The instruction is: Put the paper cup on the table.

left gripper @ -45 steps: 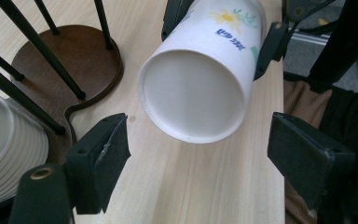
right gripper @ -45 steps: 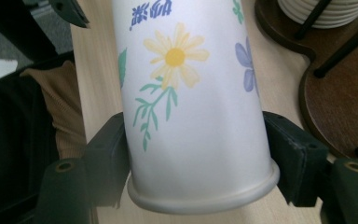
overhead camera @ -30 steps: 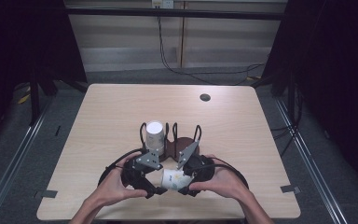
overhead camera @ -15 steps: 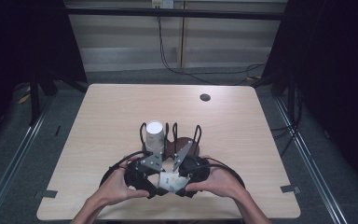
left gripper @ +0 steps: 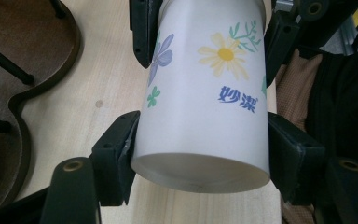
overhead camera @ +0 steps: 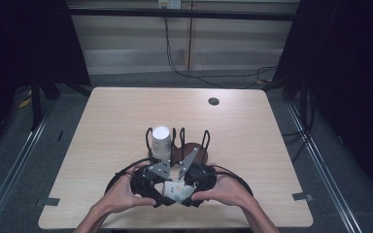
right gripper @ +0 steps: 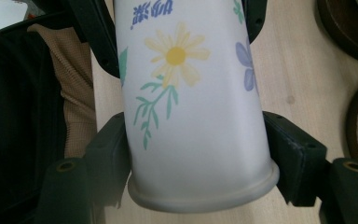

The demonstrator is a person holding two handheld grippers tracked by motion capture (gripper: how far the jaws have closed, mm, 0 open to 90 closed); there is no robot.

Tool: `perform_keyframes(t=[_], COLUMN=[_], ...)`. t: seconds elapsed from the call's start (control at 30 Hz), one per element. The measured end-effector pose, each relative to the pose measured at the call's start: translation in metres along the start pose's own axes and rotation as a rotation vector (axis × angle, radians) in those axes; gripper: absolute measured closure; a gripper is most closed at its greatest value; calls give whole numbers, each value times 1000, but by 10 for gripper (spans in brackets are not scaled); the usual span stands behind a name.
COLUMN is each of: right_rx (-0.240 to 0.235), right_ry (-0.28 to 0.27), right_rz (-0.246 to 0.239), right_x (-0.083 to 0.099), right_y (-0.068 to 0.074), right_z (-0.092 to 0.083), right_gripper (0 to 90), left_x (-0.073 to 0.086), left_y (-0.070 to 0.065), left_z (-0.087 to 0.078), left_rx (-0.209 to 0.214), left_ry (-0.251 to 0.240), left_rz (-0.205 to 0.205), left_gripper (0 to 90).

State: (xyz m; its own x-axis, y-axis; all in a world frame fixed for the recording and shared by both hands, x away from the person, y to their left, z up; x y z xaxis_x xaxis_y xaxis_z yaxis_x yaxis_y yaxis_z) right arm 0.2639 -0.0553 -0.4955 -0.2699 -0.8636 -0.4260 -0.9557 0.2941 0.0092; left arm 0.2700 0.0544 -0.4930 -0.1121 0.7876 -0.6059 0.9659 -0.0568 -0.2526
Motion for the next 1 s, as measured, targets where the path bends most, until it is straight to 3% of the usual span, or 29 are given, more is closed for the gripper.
perform_keyframes(t=[0.2, 0.53, 0.87, 1.0], right_rx=[-6, -9, 24, 29], right_ry=[-2, -46, -116, -162], right_rz=[3, 4, 62, 89], right_x=[-1, -1, 1, 4], right_y=[1, -1, -7, -10], right_z=[0, 0, -10, -16], right_gripper=[301, 269, 144, 141], left_x=[0, 0, 2, 3], left_y=[-1, -1, 0, 2], left_z=[-1, -3, -10, -11], left_rx=[12, -2, -18, -23], left_ry=[10, 4, -13, -15], left_rz=[2, 3, -20, -28], left_gripper=[358, 372, 372, 371])
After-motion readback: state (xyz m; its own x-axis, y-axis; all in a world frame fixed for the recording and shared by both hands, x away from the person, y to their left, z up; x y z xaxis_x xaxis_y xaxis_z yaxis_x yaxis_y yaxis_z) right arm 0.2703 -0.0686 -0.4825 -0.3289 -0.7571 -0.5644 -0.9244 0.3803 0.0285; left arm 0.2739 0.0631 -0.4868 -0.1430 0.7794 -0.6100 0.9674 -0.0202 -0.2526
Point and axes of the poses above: each handheld gripper's, and its own axes: z roughly forward along the jaws, x roughly out of its underside, y roughly to its left, the point moved 7 cm from there along z, roughly forward along the jaws, and after that the axes turned 8 degrees about x, right-handed, at the moved point
